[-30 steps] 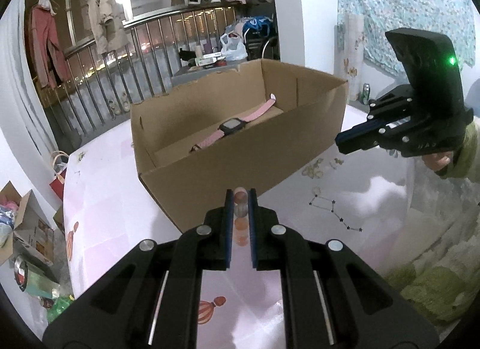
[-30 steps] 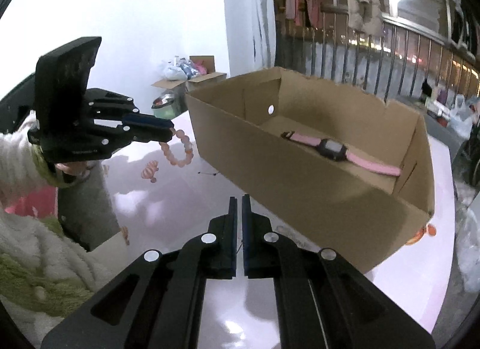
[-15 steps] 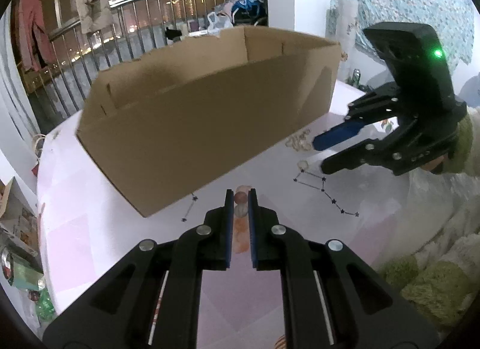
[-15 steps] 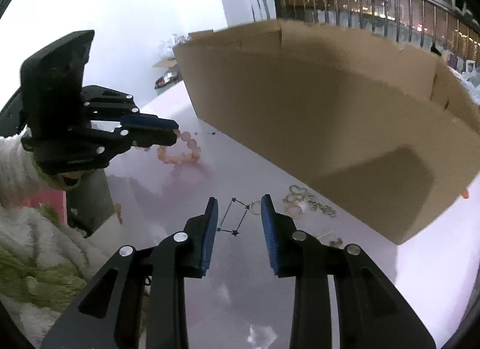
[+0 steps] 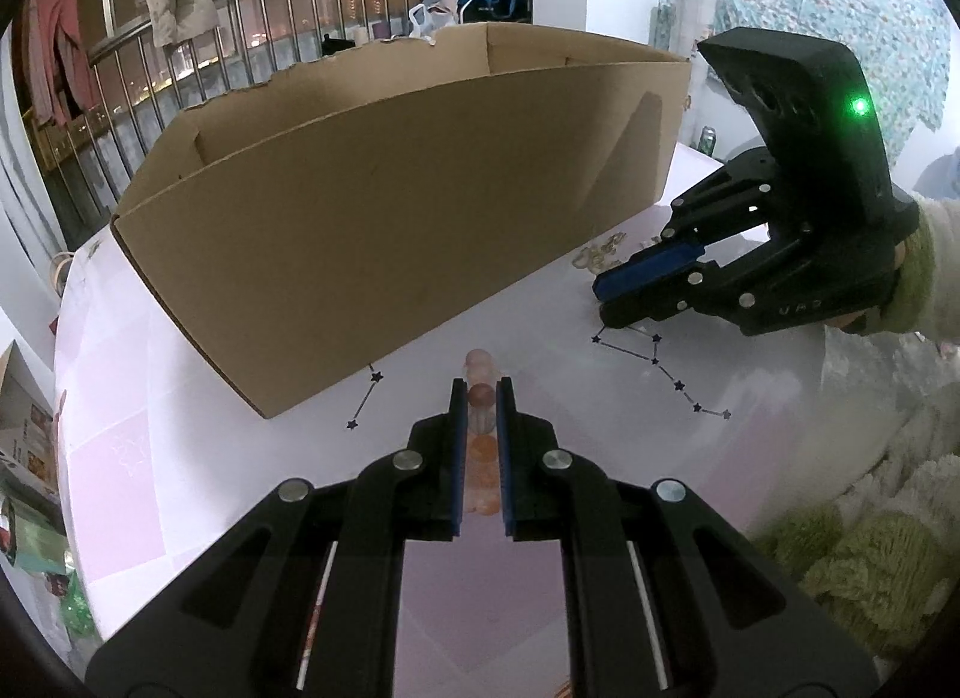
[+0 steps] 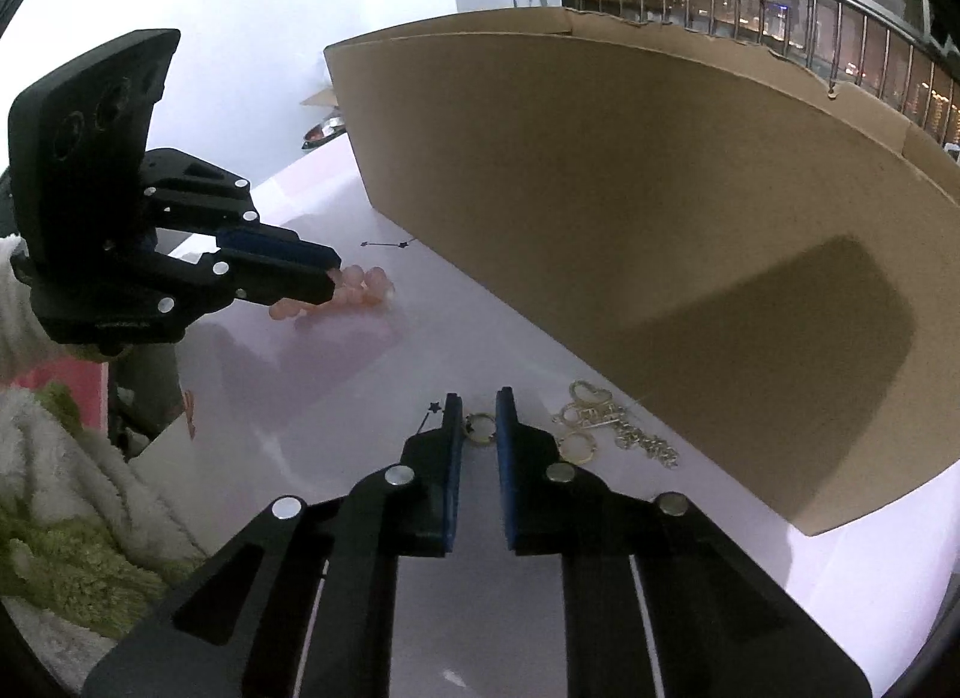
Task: Organize jewelry
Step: 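Carry the pink bracelet and gold ring into the box and open both grippers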
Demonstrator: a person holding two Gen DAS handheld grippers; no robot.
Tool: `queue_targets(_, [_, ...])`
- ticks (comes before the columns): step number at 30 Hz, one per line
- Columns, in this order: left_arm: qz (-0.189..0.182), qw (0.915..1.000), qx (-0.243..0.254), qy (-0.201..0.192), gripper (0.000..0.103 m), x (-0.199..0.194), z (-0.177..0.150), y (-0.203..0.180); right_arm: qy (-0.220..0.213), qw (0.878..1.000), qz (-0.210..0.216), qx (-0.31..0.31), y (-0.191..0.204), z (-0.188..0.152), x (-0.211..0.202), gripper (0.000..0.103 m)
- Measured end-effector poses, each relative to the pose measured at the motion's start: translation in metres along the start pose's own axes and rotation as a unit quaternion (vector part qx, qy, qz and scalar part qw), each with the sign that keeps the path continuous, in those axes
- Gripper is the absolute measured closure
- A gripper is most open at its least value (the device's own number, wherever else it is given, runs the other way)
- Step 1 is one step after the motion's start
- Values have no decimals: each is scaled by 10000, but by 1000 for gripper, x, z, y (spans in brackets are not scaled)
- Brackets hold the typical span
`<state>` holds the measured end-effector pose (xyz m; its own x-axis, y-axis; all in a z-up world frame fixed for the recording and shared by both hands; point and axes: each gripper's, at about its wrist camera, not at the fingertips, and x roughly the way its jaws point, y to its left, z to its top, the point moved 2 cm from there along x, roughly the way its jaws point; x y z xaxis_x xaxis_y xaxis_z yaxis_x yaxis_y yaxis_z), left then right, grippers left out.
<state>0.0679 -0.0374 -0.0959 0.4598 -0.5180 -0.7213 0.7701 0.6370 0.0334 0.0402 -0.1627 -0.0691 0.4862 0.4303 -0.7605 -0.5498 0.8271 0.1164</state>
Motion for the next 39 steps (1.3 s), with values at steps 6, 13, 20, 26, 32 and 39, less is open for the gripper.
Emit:
queue_targets(6, [9, 10000, -42, -21, 95, -2, 2, 0, -18, 10000, 16, 15, 1, 0, -1, 92])
queue_targets(13, [55, 9999, -47, -87, 95, -9, 0, 1, -91, 9999, 9, 42, 3, -1, -9, 92])
queue_targets(20, [167, 9979, -348, -520, 95, -45, 12, 13, -459, 9989, 58, 112, 6, 13, -44, 92])
queue_targets(26, [63, 9930, -383, -1120, 95, -101, 47, 17, -985, 9944, 324, 206, 5, 49, -92, 92])
queue_targets(32, [-133, 9876, -372, -1519, 95, -128, 105, 29, -1468, 9878, 445, 256, -16, 99, -128, 92])
queue_targets(39, [-42, 9962, -585, -648, 95, -45, 159, 49, -931, 9940, 169, 546, -63, 132, -93, 92])
